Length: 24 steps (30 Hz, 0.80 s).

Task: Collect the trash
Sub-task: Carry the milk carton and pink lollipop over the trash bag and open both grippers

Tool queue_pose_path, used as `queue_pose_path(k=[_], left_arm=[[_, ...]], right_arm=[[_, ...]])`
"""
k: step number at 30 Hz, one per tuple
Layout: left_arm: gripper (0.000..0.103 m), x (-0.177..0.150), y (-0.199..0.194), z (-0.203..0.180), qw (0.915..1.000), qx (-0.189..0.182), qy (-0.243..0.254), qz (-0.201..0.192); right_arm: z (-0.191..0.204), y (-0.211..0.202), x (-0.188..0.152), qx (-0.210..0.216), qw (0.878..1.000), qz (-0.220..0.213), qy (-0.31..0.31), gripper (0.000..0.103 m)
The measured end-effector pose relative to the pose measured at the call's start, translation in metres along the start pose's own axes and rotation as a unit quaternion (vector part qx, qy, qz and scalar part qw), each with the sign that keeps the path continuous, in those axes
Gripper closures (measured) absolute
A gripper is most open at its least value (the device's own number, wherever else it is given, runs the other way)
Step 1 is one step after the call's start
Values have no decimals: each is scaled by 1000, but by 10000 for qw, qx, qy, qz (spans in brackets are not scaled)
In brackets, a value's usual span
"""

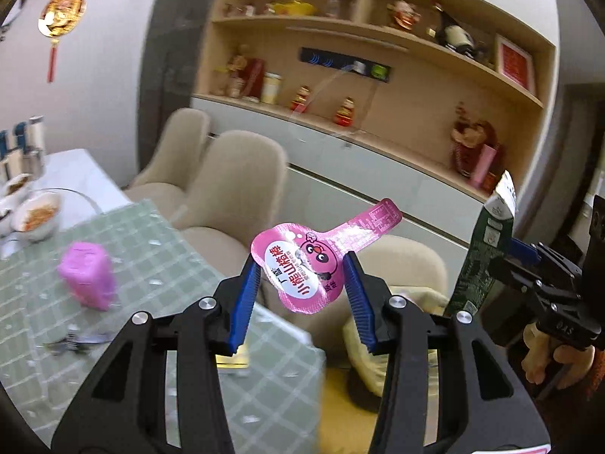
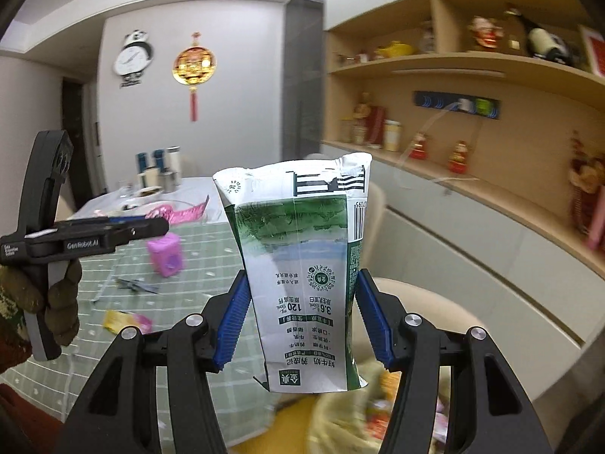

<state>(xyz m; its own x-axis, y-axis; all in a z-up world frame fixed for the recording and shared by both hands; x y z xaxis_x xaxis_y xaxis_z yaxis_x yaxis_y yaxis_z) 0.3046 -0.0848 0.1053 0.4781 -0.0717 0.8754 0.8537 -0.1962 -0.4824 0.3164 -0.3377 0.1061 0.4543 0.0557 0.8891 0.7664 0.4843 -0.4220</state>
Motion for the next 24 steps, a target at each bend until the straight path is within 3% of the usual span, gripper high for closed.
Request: queue_pose_path(k=[7, 24], left_arm=[[60, 0, 59, -82, 9972, -612, 220, 360], [60, -25, 154, -175, 9826, -1245, 541, 1270]], right_arm=[[-80, -26, -6, -503, 9983, -15, 299, 49], [-181, -35, -33, -1054, 9900, 98, 930, 49]])
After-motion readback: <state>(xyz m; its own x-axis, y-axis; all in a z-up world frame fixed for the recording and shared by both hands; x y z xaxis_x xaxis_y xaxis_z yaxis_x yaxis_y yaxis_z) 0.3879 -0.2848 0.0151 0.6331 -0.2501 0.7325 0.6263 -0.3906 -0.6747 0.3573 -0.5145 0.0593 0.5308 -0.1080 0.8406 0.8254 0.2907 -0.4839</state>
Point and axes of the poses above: each gripper's, at about its wrist camera, not at the fingertips, and y roughly the way its jaws point, z to its left, x to its top, the point moved 3 cm from there along y, roughly the way its jaws point, and after that the axes turned 13 degrees about y, right-handed, at the moved point
